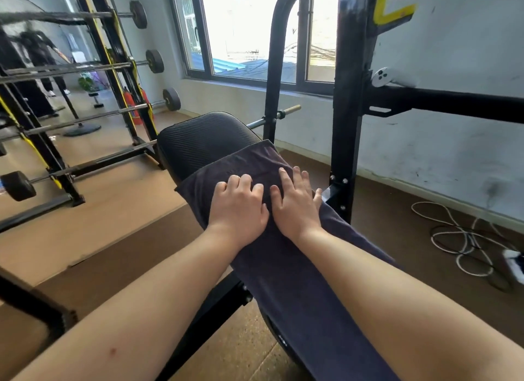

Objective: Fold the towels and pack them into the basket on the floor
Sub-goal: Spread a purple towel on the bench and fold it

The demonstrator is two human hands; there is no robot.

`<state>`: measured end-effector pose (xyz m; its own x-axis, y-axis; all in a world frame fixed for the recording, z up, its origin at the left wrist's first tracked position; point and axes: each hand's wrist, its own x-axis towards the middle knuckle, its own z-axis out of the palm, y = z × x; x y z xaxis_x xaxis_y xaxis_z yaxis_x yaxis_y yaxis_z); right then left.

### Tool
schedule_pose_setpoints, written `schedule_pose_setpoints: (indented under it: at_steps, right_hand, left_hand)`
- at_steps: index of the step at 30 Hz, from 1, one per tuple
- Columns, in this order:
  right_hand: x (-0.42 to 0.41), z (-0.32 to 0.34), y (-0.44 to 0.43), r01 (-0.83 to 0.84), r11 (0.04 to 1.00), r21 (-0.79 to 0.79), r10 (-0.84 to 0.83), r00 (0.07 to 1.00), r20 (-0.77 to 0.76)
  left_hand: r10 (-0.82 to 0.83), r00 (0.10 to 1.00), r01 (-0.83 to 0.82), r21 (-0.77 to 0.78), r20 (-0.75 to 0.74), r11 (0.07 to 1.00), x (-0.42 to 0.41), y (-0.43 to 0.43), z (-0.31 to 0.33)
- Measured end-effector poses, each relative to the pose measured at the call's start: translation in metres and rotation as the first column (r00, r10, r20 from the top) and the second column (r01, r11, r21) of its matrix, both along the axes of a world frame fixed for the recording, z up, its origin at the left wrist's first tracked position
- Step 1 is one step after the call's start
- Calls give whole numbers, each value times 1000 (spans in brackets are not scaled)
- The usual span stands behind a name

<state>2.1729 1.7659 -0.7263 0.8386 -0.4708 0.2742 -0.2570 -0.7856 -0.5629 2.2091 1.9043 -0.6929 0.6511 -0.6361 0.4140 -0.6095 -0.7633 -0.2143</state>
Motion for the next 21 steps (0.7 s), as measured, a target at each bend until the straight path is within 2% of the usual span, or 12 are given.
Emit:
schedule_pose_setpoints:
  at_steps: [2,4,11,14,17,19,21]
  right_hand:
    - [-28,-12,0,1,1000,-22,-1,1000,2]
    - [-57,-26,-7,13,1000,-26,-15,998,-65]
    - [-161,-74,-52,167,985,46,-141,925,-353]
    - [-198,-90,-72,247,965,85,-183,871,-455]
    - [-222,-97,-87,317,943,104,-218,821,-528]
    - [-229,-97,-88,313,945,94,-220,822,-525]
    - [-232,-95,-82,232,970,65,-172,855,-489]
  left_hand:
    - [45,991,-40,43,-129,998,-17,1,-11]
    - [89,977,-72,89,-196,993,-22,4,-17]
    - [212,944,-168,186,-253,968,-24,-2,-12]
    - [274,936,-228,210,-220,951,-36,-9,-10]
    - [220,969,-197,186,-115,963,-58,-15,-13]
    - [121,982,-102,138,-142,985,-79,-25,-20]
    - [37,973,-9,123,-226,992,-103,-39,-31]
